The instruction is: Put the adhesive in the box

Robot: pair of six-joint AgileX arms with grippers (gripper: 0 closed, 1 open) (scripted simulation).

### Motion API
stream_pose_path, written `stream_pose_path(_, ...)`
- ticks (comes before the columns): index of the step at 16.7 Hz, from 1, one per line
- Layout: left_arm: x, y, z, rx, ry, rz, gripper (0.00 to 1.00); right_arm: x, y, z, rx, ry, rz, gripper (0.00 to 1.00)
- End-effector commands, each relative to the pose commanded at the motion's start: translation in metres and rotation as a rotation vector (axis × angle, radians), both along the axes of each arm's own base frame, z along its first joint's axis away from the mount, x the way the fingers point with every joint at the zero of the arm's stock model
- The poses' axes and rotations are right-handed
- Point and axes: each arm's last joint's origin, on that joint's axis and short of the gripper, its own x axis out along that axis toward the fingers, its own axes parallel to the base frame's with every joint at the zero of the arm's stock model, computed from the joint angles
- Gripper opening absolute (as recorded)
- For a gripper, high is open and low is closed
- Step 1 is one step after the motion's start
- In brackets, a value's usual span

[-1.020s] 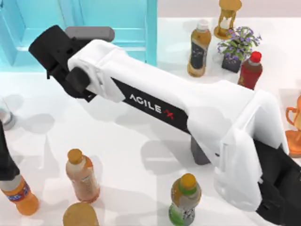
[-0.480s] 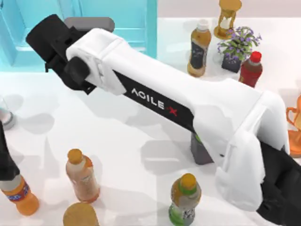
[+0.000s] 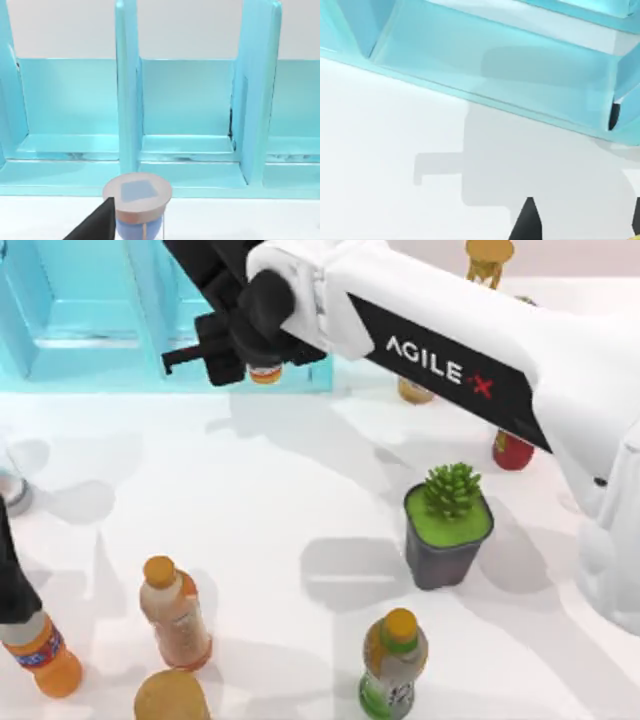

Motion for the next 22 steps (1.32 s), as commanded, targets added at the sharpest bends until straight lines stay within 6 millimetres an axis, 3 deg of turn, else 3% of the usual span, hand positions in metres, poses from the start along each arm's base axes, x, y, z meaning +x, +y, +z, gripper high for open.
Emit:
stream_pose_path(3,0.0,0.0,0.0,0.0,0.0,0.0,1.0,0.025,-0.091,0.03,-0.001,0.035,0.086,0.0)
stream_pose_path(6,0.0,0.0,0.0,0.0,0.0,0.0,1.0,0.031,-0.21,0.048,0.016,0.035,0.111,0.0)
stream_pose_path(9,0.0,0.0,0.0,0.0,0.0,0.0,1.0,0.002,-0.331,0.047,0.038,0.011,0.076,0.0)
stream_pose_path(12,0.0,0.0,0.0,0.0,0.0,0.0,1.0,-0.057,-0.425,0.031,0.057,-0.028,-0.006,0.0)
stream_pose_path(14,0.0,0.0,0.0,0.0,0.0,0.0,1.0,-0.102,-0.466,0.017,0.067,-0.057,-0.075,0.0)
stream_pose_path(16,0.0,0.0,0.0,0.0,0.0,0.0,1.0,-0.144,-0.49,0.002,0.076,-0.086,-0.147,0.0)
stream_pose_path(19,0.0,0.0,0.0,0.0,0.0,0.0,1.0,-0.188,-0.506,-0.013,0.076,-0.129,-0.237,0.0)
stream_pose_path(22,0.0,0.0,0.0,0.0,0.0,0.0,1.0,-0.205,-0.51,-0.019,0.073,-0.151,-0.277,0.0)
